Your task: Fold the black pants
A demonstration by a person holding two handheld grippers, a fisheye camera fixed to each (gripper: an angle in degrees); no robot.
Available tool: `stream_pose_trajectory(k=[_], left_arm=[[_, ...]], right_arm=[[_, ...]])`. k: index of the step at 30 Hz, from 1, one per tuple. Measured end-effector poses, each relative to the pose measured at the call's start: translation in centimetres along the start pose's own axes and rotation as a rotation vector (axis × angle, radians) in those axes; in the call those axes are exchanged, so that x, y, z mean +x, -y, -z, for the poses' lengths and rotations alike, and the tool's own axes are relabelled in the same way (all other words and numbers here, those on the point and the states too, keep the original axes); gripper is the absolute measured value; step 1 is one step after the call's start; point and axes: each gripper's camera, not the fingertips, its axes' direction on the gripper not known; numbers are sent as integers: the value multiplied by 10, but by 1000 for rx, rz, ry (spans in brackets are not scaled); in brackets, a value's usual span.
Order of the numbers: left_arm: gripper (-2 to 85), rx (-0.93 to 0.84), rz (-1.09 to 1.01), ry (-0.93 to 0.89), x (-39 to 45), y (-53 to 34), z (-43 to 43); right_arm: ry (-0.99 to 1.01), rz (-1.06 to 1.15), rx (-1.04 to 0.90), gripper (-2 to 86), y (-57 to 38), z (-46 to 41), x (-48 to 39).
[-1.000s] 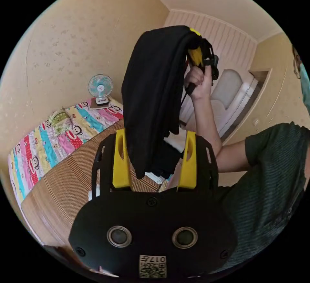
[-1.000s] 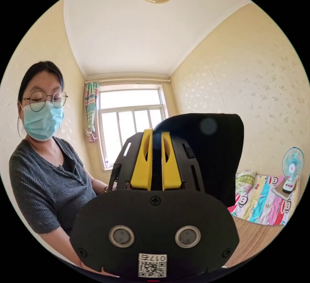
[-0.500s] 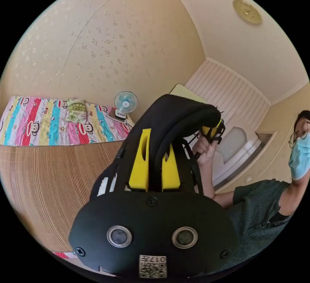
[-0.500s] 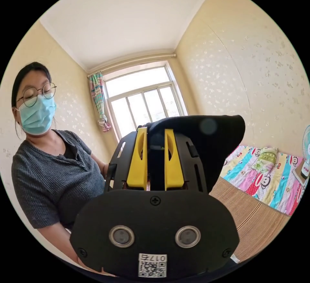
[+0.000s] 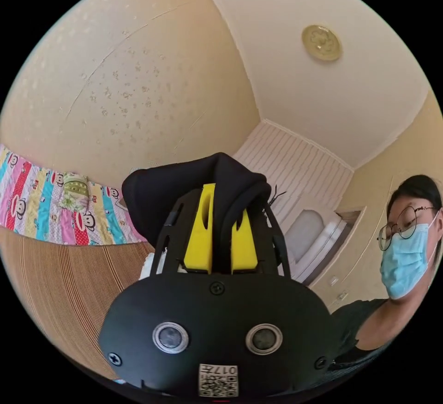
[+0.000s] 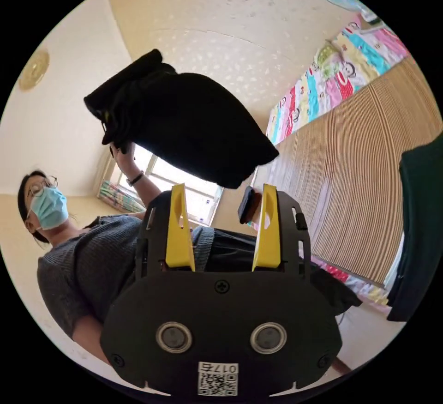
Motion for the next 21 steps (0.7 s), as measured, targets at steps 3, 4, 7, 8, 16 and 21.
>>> stream_pose_trajectory(k=[3,4,7,8,16,21], left_arm=[[52,69,-97,51,39,16,-15],[52,106,-109,68,50,24,-19],[56,212,-149,124,68,45,-28],[57,224,-193,149,75,55,-34],[58,249,18,172,36,89,-51],[61,238,50,287,-8,102,-40]], right_arm=[[106,-129,-63,241,25,3,21],[170,-138,-56,251,34,4,23],[374,-184,-32,269,58,0,26],[416,-199,-35,275,63,-3,27],[1194,-157,249,315,103,-18,40],[1017,125,271,116,123,70,2]])
